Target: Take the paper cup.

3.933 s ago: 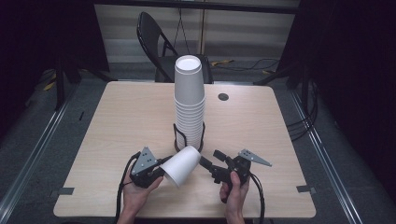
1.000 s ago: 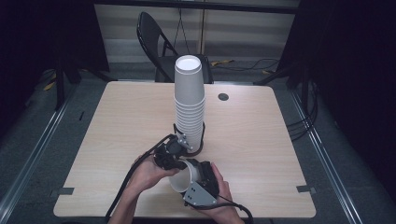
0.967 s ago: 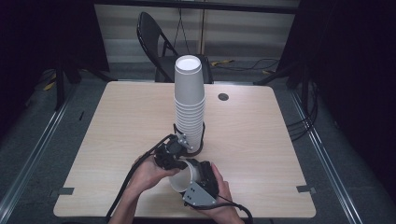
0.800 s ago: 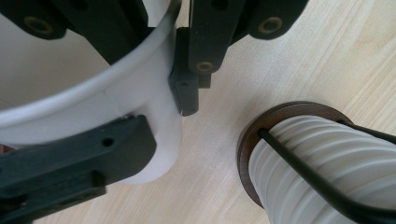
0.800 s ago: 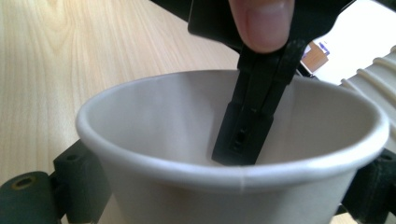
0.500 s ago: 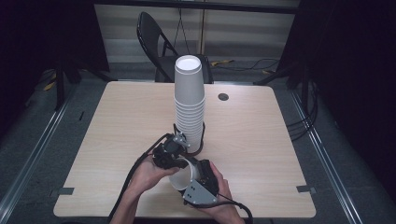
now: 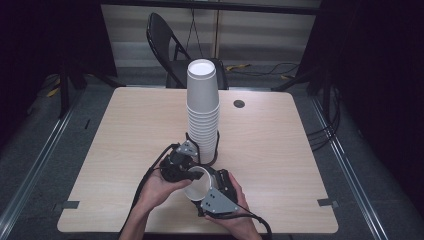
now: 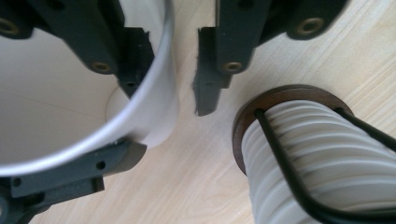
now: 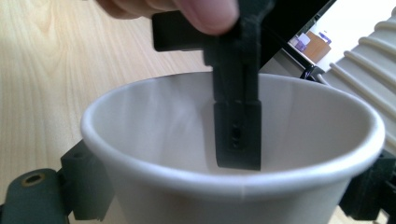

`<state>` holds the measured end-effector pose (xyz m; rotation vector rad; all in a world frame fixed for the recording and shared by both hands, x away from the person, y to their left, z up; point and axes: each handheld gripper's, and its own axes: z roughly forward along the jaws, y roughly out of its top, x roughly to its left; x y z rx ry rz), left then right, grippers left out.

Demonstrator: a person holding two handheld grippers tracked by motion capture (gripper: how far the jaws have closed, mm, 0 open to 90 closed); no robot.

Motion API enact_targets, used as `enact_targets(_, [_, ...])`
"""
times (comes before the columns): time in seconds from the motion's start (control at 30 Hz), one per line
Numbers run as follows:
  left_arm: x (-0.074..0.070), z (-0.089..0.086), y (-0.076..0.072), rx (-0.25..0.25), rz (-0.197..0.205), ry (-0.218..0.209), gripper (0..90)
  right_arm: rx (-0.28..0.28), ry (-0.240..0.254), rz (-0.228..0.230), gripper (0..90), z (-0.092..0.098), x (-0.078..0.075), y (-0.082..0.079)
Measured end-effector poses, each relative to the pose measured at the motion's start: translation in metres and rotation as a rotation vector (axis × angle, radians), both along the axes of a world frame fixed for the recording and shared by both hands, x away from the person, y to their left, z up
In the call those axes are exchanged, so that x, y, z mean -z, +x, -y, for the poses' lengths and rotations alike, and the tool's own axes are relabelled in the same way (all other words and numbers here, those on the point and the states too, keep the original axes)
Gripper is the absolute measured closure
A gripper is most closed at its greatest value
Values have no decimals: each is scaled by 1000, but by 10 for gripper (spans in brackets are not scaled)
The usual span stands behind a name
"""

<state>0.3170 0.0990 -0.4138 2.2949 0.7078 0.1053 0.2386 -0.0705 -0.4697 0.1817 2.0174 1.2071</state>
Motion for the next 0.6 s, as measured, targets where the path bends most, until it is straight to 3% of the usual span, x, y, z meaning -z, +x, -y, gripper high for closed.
enact_targets(0.13, [1, -5, -1, -29, 22, -40, 626, 12, 30, -29, 112, 3, 0, 2])
enact_targets(0.27, [2, -9, -2, -94, 61, -54, 477, 22, 59, -47, 113, 6, -1, 5])
enact_targets(0.33, [2, -12, -3, -98, 88, -72, 423, 38, 76, -63, 113, 8, -2, 7])
enact_targets(0.47, [4, -20, -8, -140, 165, -150, 329, 56, 131, -121, 112, 13, -3, 10])
enact_targets(0.6, [7, -25, -12, -132, 211, -232, 241, 83, 163, -158, 112, 20, -2, 13])
